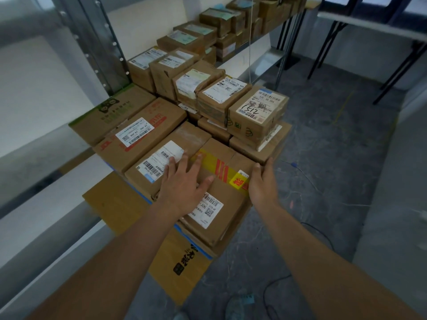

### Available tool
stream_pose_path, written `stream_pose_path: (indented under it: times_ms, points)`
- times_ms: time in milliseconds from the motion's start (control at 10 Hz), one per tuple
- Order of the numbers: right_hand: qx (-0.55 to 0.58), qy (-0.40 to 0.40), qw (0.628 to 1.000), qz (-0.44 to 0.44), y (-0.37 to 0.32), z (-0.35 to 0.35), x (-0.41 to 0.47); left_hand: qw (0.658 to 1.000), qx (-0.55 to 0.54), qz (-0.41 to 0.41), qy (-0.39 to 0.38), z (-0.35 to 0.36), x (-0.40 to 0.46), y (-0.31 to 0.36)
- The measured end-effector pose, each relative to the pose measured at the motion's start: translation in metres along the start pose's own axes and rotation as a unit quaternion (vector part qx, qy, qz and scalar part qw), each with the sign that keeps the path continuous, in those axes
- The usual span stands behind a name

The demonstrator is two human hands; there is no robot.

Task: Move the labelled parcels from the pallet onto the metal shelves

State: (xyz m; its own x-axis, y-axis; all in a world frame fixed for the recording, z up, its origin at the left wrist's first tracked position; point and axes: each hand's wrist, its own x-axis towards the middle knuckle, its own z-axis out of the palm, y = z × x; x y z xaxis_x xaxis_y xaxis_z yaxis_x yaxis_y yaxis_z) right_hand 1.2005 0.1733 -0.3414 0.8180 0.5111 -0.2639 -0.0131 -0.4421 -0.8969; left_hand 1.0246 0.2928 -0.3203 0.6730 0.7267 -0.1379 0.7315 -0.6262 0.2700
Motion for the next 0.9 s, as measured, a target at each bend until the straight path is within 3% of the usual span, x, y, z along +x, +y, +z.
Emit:
stream_pose_path:
  times_ms: [200, 300, 400, 600, 700, 900]
  points:
    - [-0.048, 0.039, 0.998, -0.031, -0.009, 0.006, -0.009, 1.0, 0.009, -0.005, -0.014, -0.008, -0.008, -0.021]
    - [-0.155, 0.08, 0.982, -0.067, -0.017, 0.015, -0.024, 1.0, 0.021, 0.011, -0.013, -0.014, -0.009, -0.035]
    - [-0.235, 0.088, 0.961, -0.118, -0.022, 0.028, -0.043, 0.999, 0.014, 0.033, -0.021, -0.021, -0.007, -0.051]
    - [-0.292, 0.124, 0.941, -0.116, -0.037, 0.063, -0.085, 0.992, 0.011, 0.122, -0.043, -0.038, -0.011, -0.082]
    - [-0.281, 0.124, 0.948, -0.086, -0.047, 0.076, -0.104, 0.986, 0.005, 0.15, -0.066, -0.049, -0.01, -0.1]
    - [-0.323, 0.089, 0.93, -0.149, -0.071, 0.095, -0.14, 0.971, -0.004, 0.224, -0.084, -0.076, -0.013, -0.126]
